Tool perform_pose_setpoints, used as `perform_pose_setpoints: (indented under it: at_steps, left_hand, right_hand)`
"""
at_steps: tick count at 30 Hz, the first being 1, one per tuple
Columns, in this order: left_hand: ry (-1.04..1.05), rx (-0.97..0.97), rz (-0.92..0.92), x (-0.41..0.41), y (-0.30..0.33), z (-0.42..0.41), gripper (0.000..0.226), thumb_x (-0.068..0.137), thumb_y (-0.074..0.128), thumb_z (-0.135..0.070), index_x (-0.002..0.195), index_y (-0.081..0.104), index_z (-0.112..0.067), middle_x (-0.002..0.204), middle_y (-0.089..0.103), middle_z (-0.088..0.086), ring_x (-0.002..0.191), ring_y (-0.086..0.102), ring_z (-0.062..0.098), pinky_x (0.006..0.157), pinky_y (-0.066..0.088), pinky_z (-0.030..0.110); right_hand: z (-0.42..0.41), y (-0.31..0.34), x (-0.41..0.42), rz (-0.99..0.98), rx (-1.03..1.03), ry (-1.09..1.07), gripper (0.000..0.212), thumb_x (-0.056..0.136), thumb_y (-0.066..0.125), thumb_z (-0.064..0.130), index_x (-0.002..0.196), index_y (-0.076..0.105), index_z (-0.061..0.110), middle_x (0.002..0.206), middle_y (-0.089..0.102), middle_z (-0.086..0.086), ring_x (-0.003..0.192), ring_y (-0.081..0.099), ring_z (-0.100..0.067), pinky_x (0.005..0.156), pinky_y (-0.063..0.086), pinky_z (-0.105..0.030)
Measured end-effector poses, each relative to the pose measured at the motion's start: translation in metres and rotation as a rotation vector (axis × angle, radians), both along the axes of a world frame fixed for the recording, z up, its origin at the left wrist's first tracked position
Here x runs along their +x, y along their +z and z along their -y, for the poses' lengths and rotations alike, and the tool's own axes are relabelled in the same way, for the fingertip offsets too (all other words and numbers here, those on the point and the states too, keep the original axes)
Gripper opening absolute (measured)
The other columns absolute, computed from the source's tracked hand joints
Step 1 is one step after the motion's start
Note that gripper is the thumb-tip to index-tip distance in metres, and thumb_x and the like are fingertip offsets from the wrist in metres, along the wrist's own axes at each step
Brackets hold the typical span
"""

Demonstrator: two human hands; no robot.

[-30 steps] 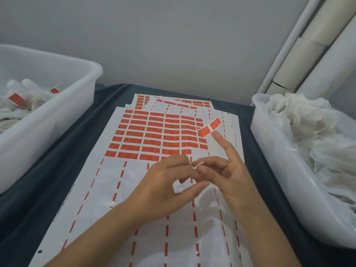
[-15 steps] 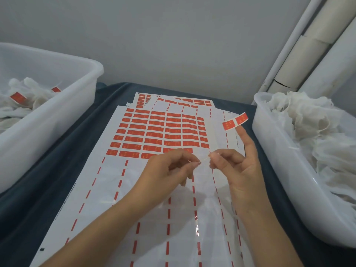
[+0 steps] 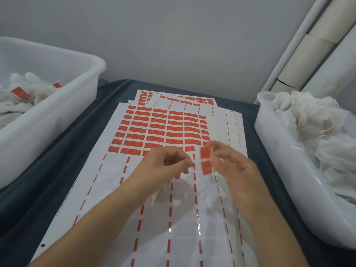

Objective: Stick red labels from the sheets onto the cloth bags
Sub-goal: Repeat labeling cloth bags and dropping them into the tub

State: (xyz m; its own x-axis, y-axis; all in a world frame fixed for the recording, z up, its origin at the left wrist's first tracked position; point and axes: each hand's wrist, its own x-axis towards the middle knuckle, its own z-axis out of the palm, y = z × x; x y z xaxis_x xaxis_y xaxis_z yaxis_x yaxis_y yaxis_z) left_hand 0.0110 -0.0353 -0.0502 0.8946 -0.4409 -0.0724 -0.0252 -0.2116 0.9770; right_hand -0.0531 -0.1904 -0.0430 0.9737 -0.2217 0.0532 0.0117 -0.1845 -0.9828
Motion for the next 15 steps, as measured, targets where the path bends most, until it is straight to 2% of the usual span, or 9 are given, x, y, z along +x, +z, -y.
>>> perform_pose_setpoints:
  at_steps: [2,4,7,15]
  left_hand:
    - [-0.017,0.011,0.022,-0.0004,0.0002,0.0009,0.01,0.081,0.067,-0.028,0.071,0.067,-0.028,0.061,0.065,-0.015,0.054,0.058,-0.004,0.05,0.043,0.005]
    - [-0.025,0.011,0.034,0.0001,0.0002,0.0011,0.012,0.081,0.066,-0.027,0.07,0.066,-0.028,0.06,0.065,-0.016,0.055,0.058,-0.004,0.049,0.042,0.003]
    - [-0.033,-0.001,0.038,-0.0006,0.0003,0.0012,0.015,0.083,0.066,-0.023,0.068,0.065,-0.028,0.056,0.063,-0.017,0.053,0.058,-0.004,0.049,0.04,0.002]
    - [-0.001,-0.039,0.021,-0.0021,0.0004,0.0021,0.014,0.082,0.066,-0.023,0.069,0.066,-0.029,0.056,0.063,-0.016,0.053,0.058,-0.002,0.051,0.042,0.006]
  right_hand:
    - [-0.0046,-0.0029,0.0008,-0.05,0.012,0.095,0.025,0.067,0.064,0.041,0.087,0.068,0.026,0.099,0.068,0.024,0.096,0.062,0.005,0.068,0.05,-0.006]
    - [-0.0049,-0.005,0.0014,-0.056,0.005,0.083,0.024,0.067,0.063,0.04,0.087,0.067,0.026,0.091,0.07,0.023,0.091,0.064,0.002,0.07,0.051,-0.008]
    - [-0.002,-0.0068,0.0027,-0.001,-0.006,0.019,0.02,0.068,0.062,0.036,0.084,0.065,0.025,0.081,0.069,0.024,0.081,0.066,0.003,0.061,0.047,-0.003]
    - [-0.0027,-0.0103,0.0032,0.008,0.086,-0.008,0.019,0.07,0.063,0.038,0.085,0.067,0.029,0.088,0.07,0.023,0.086,0.066,0.003,0.061,0.048,-0.006]
